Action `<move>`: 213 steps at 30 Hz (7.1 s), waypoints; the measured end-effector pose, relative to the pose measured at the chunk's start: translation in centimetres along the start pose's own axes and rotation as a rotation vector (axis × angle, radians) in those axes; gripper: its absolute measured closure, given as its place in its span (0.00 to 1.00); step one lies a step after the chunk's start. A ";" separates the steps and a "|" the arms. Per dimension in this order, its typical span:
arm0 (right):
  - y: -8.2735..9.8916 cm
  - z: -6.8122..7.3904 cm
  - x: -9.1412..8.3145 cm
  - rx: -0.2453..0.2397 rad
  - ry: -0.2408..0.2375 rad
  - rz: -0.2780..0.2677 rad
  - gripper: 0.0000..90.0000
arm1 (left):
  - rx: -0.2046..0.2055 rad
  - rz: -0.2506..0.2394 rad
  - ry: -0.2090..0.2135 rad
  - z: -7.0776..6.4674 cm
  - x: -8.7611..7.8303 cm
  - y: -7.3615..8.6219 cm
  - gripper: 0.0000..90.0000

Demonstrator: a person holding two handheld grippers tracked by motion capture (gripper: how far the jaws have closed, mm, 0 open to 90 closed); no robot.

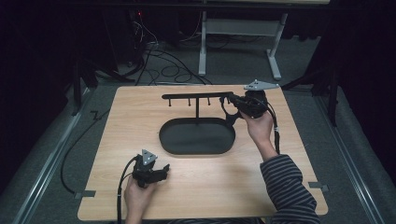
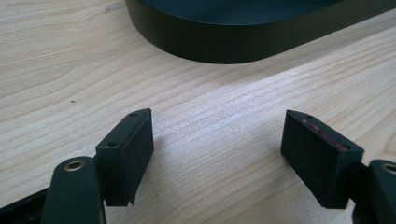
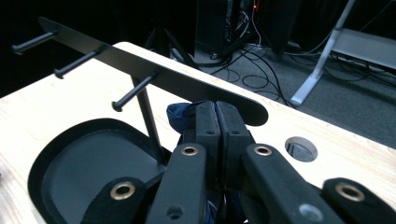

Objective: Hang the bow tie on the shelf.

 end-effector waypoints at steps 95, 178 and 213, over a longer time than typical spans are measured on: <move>6.9 -2.4 -11.2 0.123 0.054 -0.052 0.53 | 0.003 -0.001 0.003 0.0 0.0 0.0 0.28; 15.8 0.6 -11.2 0.225 -0.042 0.037 0.54 | 0.003 -0.001 0.003 0.0 0.0 0.0 0.28; 17.3 2.4 -6.7 0.196 -0.070 0.111 0.55 | 0.003 -0.001 0.003 0.0 0.0 0.0 0.28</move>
Point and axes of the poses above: each handheld gripper's, and its own axes: x roughly forward along the jaws, y roughly out of its underside, z roughly to its left, the point moved 4 cm from there along x, roughly forward along the jaws, and after that the axes turned 4 degrees about -y, right-handed, at the moved point
